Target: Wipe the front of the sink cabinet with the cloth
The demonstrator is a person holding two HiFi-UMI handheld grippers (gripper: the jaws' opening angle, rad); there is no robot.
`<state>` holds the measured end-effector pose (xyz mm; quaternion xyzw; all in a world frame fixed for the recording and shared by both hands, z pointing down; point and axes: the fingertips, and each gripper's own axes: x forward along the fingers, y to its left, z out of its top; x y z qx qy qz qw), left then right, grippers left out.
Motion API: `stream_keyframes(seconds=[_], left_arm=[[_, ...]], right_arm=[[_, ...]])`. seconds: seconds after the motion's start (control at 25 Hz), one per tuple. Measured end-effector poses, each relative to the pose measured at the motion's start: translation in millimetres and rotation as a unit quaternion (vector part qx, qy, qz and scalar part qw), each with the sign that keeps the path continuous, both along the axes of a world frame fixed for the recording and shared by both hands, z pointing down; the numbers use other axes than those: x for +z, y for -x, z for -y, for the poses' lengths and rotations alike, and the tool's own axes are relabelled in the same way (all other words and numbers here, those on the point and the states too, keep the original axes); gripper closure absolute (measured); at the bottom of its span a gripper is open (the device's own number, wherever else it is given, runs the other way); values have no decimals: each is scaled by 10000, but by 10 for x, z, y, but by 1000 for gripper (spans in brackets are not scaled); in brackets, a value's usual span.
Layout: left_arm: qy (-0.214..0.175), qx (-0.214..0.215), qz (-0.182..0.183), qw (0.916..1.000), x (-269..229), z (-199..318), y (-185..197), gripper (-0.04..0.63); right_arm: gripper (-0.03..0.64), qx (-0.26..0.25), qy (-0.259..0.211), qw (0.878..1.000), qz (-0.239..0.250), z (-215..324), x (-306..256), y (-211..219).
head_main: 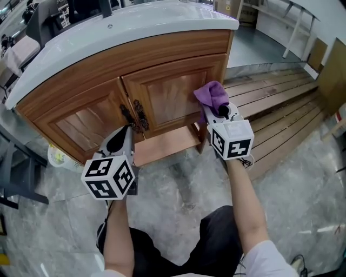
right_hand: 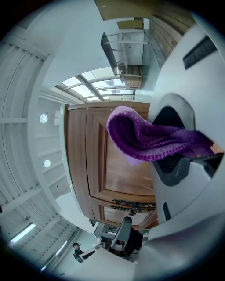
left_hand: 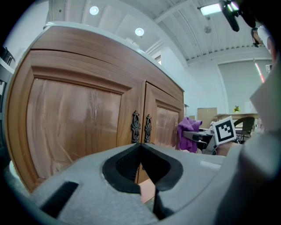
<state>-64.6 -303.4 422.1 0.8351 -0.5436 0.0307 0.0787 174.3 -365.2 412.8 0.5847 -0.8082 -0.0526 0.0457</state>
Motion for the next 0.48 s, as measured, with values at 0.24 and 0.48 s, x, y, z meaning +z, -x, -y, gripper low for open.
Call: stream_keyframes(seconds=[0.24,0.48], left_arm=[[31,22,13,10000,20,-19,-21,589],[63,7,-53,10000,34,-28,3,589]], right_arm=[[529,189,33,9998,-43,-11,25,-172],[529,25,-51,10000,-59,-122,-87,-64]])
